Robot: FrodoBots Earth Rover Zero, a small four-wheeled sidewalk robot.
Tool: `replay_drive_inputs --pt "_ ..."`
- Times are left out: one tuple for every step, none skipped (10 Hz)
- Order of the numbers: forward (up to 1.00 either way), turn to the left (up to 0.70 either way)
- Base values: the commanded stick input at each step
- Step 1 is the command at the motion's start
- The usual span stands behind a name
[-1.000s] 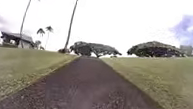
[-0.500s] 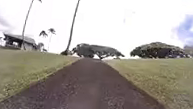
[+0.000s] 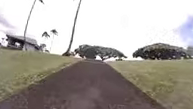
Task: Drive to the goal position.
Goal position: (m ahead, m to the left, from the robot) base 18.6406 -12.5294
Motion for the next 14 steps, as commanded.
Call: replay_drive_inputs --pt "0.85 0.00" --pt "0.85 0.00" --pt "0.85 0.00" --pt "0.85 0.00" --pt "0.85 0.00" --pt "0.85 0.00" --pt "0.85 0.00" --pt "0.85 0.00" --pt "0.85 0.00" --pt "0.85 0.00" --pt "0.85 0.00" --pt "0.85 0.00" --pt "0.85 0.00" --pt "0.85 0.00"
